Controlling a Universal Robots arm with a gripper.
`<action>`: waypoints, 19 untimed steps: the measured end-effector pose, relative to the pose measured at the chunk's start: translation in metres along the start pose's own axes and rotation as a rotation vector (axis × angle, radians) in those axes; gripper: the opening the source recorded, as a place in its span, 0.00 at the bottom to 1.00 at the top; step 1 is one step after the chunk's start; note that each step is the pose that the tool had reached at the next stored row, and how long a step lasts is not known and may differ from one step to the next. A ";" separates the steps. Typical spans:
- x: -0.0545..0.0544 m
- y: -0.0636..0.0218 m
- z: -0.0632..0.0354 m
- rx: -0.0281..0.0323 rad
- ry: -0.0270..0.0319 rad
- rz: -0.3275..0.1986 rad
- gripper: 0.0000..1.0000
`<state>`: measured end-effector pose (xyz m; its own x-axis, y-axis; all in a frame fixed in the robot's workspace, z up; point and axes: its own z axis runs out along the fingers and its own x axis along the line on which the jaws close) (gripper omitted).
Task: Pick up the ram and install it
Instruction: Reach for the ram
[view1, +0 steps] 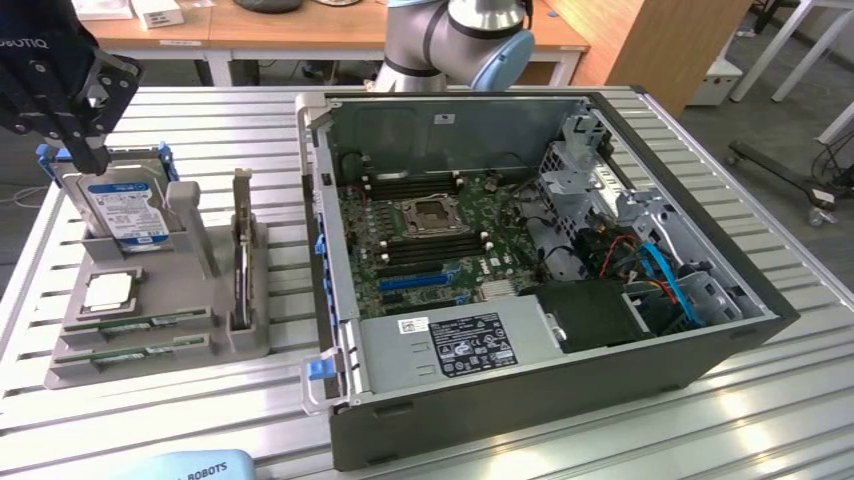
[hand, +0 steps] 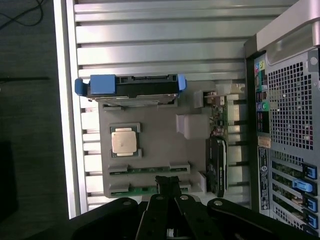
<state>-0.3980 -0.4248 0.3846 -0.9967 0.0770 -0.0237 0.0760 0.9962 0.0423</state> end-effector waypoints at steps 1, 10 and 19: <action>0.000 -0.0006 -0.0001 0.0001 0.0000 0.000 0.10; 0.000 -0.0063 -0.0003 0.0001 0.0000 0.000 0.10; -0.001 -0.0095 -0.0004 0.0001 0.0000 0.000 0.10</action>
<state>-0.3980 -0.4344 0.3847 -0.9967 0.0770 -0.0237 0.0759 0.9962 0.0422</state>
